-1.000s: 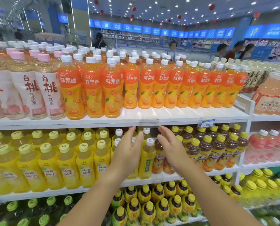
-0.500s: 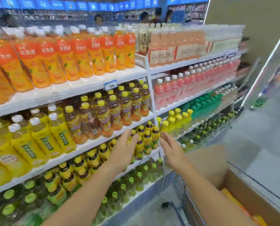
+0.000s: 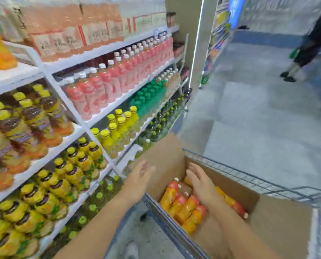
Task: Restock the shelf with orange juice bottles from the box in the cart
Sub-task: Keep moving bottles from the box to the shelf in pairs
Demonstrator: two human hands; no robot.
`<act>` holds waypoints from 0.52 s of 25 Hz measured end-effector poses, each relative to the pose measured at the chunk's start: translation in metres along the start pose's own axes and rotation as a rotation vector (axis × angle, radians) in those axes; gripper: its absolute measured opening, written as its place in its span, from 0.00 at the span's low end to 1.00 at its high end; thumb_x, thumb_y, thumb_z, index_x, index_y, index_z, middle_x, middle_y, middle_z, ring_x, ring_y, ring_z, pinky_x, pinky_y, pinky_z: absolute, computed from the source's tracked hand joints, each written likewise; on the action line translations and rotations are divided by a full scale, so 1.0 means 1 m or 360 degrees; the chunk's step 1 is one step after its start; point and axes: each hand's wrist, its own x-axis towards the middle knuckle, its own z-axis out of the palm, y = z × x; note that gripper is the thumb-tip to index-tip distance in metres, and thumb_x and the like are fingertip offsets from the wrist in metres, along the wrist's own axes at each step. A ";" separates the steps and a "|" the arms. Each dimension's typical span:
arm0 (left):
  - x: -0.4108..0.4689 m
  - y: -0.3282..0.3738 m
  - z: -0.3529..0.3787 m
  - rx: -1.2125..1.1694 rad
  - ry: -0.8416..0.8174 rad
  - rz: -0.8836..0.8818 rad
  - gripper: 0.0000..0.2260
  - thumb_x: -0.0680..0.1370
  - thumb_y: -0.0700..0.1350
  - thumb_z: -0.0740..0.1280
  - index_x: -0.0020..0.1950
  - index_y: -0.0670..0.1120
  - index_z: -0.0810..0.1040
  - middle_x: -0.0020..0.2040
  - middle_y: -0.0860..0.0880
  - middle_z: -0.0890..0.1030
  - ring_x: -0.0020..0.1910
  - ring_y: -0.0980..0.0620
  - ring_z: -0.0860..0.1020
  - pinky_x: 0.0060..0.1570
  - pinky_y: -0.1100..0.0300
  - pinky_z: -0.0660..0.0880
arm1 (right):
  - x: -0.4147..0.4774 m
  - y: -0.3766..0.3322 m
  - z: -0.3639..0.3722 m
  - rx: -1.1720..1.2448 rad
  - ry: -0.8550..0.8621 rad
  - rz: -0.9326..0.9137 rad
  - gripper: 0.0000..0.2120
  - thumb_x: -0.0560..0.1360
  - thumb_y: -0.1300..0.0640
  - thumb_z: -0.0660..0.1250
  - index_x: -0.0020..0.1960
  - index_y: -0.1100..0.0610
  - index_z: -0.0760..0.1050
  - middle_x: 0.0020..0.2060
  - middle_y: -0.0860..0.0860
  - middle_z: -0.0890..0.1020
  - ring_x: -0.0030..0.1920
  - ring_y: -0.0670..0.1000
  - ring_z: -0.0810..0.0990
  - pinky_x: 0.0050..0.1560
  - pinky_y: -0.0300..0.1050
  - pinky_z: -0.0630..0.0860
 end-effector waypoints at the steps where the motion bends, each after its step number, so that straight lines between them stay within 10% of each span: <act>1: 0.014 -0.002 0.011 0.0020 -0.0060 -0.0019 0.27 0.82 0.53 0.64 0.78 0.46 0.64 0.76 0.47 0.70 0.70 0.56 0.69 0.67 0.62 0.63 | 0.003 0.009 -0.010 -0.0002 0.0068 0.0047 0.21 0.83 0.57 0.63 0.75 0.58 0.68 0.69 0.51 0.74 0.68 0.46 0.73 0.67 0.33 0.66; 13: 0.165 -0.085 0.105 0.0574 -0.1016 -0.0180 0.36 0.73 0.70 0.62 0.78 0.55 0.64 0.76 0.52 0.69 0.75 0.52 0.67 0.75 0.46 0.64 | 0.030 0.129 -0.010 0.0122 0.0595 0.0907 0.26 0.83 0.48 0.61 0.78 0.53 0.64 0.75 0.50 0.70 0.75 0.50 0.68 0.65 0.37 0.60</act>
